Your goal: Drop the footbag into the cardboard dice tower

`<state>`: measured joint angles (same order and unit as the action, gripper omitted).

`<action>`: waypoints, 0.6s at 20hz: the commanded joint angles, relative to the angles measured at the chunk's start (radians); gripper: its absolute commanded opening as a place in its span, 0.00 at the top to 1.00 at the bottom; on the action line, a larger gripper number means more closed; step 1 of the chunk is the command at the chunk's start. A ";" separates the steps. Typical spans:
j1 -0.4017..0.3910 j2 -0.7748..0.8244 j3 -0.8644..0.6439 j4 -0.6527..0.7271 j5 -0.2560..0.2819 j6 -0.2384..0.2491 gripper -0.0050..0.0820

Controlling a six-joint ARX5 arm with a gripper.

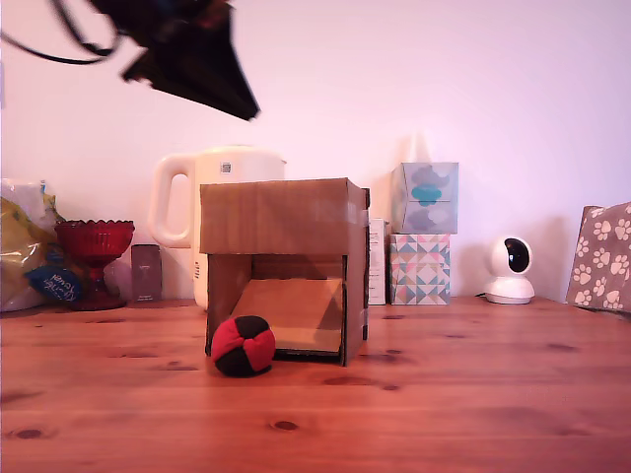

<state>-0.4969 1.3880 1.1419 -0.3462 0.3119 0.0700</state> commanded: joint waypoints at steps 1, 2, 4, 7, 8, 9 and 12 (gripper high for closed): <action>0.007 -0.045 -0.115 0.105 -0.003 -0.006 0.97; 0.011 -0.084 -0.187 0.163 -0.005 -0.023 0.97; 0.011 -0.153 -0.315 0.257 -0.016 -0.048 0.97; 0.010 -0.236 -0.486 0.383 -0.051 -0.056 0.97; 0.011 -0.261 -0.538 0.430 -0.058 -0.066 0.97; 0.011 -0.293 -0.591 0.469 -0.063 -0.070 0.97; 0.011 -0.400 -0.716 0.521 -0.067 -0.076 0.97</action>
<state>-0.4885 1.0103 0.4503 0.1593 0.2443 0.0017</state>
